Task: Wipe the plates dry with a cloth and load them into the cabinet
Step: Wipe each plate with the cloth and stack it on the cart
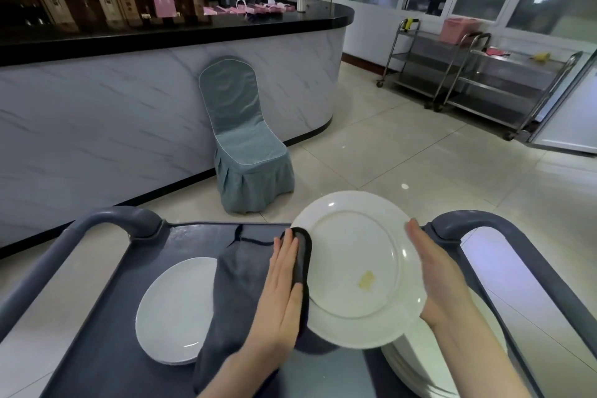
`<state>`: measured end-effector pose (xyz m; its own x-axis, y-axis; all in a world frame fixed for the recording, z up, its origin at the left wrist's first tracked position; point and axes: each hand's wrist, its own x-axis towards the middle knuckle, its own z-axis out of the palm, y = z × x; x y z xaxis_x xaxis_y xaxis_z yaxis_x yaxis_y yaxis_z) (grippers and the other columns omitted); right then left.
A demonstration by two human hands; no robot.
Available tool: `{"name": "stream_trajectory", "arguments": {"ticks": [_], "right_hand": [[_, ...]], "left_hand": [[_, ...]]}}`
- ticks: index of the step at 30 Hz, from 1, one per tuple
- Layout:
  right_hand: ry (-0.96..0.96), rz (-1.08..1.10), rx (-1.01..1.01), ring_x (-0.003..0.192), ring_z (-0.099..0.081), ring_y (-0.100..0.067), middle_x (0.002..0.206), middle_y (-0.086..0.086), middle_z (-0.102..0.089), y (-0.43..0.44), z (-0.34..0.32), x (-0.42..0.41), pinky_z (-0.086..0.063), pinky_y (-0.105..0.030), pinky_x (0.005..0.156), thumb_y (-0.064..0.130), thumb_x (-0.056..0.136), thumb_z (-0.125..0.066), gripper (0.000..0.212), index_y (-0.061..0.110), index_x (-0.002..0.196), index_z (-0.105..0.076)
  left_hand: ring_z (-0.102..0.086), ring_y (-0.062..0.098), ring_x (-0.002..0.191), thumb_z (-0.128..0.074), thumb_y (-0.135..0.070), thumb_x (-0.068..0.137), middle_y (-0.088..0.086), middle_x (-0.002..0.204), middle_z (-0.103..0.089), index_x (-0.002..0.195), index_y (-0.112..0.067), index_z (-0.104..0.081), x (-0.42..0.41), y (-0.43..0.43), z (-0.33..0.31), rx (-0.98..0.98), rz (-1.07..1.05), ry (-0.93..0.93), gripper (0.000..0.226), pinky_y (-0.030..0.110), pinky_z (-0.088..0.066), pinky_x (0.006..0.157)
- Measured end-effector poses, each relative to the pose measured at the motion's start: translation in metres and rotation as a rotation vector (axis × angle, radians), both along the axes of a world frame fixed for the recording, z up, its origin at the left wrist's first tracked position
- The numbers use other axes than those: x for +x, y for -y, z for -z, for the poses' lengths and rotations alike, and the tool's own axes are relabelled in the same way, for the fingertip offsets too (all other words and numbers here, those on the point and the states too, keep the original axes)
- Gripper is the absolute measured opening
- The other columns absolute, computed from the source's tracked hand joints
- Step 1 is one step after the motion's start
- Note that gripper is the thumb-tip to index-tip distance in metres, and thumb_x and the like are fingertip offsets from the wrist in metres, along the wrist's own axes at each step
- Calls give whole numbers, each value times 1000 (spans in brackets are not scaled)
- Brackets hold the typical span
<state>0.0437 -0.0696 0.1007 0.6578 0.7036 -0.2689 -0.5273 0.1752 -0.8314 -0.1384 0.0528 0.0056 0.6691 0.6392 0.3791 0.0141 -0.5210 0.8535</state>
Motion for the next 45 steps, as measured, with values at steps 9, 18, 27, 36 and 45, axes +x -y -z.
{"name": "stream_trajectory", "arguments": {"ticks": [9,18,27,36,45], "right_hand": [[-190,240,39,91,-76,-26,104,-6,-78,-22,21,-33,-56,-42,76,44,91,-66,33,16,103,-79],[-168,287,52,90,-76,-22,104,-5,-78,-29,-5,-34,-55,-39,73,48,95,-61,38,16,110,-71],[72,303,-54,100,-73,-14,104,-2,-78,-20,4,-73,-51,-34,86,44,100,-52,39,18,98,-80],[192,368,-191,69,-72,-4,77,4,-78,-16,-1,-62,-50,-20,60,41,102,-49,48,18,72,-78],[314,243,-198,80,-72,-4,85,2,-79,-12,10,-87,-53,-23,71,33,101,-52,38,22,78,-80]], "left_hand": [[-9,14,153,-27,-26,101,-11,166,-6,158,-31,-6,11,2,7,274,-75,-91,61,30,-2,122],[5,20,153,-37,-21,87,-4,166,8,158,-21,3,15,41,4,377,-71,-141,82,39,1,121],[7,9,152,-28,-21,99,-16,165,8,156,-26,-3,44,32,-60,495,223,-226,63,33,4,122],[9,6,151,-27,-21,96,-20,163,15,153,-39,12,45,55,-51,377,213,-178,71,34,3,122],[15,1,149,-22,-21,103,-18,164,4,153,-31,-8,69,23,-79,174,178,-143,53,33,7,123]]}}
